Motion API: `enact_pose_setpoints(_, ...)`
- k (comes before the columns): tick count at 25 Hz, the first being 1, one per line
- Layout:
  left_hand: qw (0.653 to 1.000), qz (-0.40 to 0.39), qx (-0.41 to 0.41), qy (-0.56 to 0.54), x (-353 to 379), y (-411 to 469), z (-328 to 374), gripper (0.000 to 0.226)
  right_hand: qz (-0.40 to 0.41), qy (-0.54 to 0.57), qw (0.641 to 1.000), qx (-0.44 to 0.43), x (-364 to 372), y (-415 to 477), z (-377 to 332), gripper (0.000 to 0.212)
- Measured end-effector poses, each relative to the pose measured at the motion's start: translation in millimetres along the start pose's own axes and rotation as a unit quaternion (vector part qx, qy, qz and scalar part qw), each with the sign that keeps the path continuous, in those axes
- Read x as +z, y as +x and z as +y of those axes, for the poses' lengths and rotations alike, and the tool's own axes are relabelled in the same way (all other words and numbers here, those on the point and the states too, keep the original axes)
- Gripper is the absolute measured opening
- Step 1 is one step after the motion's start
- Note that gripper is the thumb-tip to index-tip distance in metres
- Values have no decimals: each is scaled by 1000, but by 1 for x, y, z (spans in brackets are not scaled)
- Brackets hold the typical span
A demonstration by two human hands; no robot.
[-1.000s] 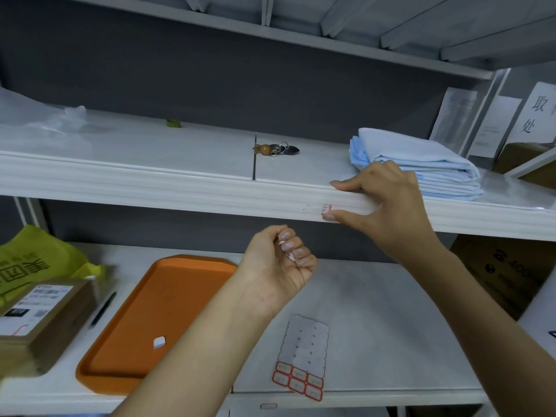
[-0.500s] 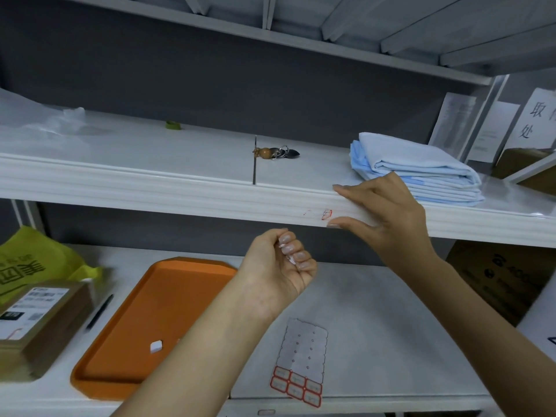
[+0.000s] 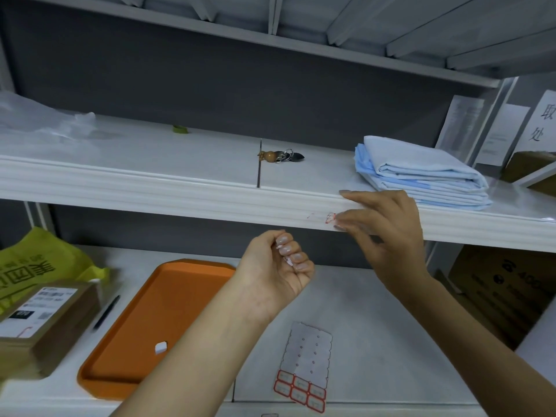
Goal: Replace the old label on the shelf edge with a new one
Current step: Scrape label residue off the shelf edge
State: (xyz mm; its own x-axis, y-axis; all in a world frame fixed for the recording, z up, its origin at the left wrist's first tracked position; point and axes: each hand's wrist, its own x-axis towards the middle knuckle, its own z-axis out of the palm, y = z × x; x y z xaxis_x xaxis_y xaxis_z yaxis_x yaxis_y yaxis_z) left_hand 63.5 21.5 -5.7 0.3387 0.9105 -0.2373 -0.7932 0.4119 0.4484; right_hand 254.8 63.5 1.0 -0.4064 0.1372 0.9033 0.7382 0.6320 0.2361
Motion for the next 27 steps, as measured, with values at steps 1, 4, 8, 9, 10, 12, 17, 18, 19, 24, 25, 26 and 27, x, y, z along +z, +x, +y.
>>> enact_pose_setpoints(1, 1000, 1, 0, 1, 0, 0, 0, 38, 1, -2, 1000, -1, 1, 0, 0, 18)
enact_pose_setpoints(4, 1000, 2, 1, 4, 1, 0, -1, 34, 13, -15, 1000, -2, 4, 1, -2, 14)
enact_pose_setpoints(8, 1000, 3, 2, 7, 3, 0, -1, 36, 31, -38, 999, -8, 7, 1, -3, 16)
enact_pose_setpoints(9, 1000, 4, 2, 7, 3, 0, -2, 36, 39, -51, 998, -17, 7, 0, -3, 16)
enact_pose_setpoints(10, 1000, 4, 2, 9, 4, 0, -2, 36, 50, -63, 996, -27, 8, 0, -3, 15)
enact_pose_setpoints(12, 1000, 6, 0, 13, 4, -1, -4, 38, 74, -82, 993, -51, 10, 0, -5, 9)
enact_pose_setpoints(17, 1000, 5, -4, 13, 3, -3, -6, 40, 102, -117, 983, -95, 15, 2, -1, 21)
enact_pose_setpoints(18, 1000, 4, -5, 11, 3, -4, -6, 40, 102, -122, 982, -103, 15, 3, 0, 20)
enact_pose_setpoints(19, 1000, 3, -6, 9, 3, -5, -6, 40, 103, -127, 980, -110, 15, 4, 1, 17)
enact_pose_setpoints(24, 1000, 3, -8, 5, 1, -9, -6, 39, 114, -143, 978, -101, 16, 9, 1, 32)
enact_pose_setpoints(25, 1000, 4, -7, 6, 0, -10, -6, 39, 117, -137, 979, -92, 17, 9, 0, 33)
enact_pose_setpoints(26, 1000, 5, -5, 7, -1, -11, -5, 39, 117, -125, 982, -82, 17, 8, -1, 32)
enact_pose_setpoints(27, 1000, 6, -5, 8, -1, -11, -4, 39, 112, -107, 985, -72, 16, 6, -1, 28)
